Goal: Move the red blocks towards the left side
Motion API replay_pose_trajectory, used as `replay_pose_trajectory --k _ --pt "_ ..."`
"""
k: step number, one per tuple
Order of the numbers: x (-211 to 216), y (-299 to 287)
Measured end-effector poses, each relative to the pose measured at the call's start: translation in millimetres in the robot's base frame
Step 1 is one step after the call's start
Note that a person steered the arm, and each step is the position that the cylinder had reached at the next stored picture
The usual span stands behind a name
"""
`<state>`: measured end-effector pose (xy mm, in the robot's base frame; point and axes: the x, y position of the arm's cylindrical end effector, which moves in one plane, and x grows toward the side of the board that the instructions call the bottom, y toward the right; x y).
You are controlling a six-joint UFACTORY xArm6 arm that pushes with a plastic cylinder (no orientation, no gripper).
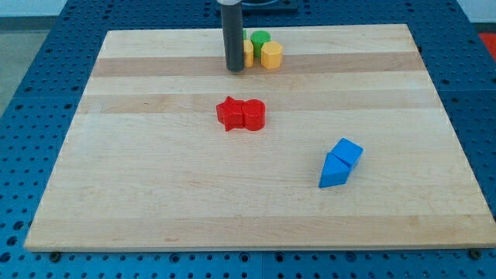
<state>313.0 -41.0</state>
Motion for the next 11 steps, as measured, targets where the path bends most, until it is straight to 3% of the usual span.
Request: replay_pose_trajectory --k 1,3,4,6,11 --pt "44 4" --pt "52 98" --pt "84 117" --pt "130 114" --pt "114 47"
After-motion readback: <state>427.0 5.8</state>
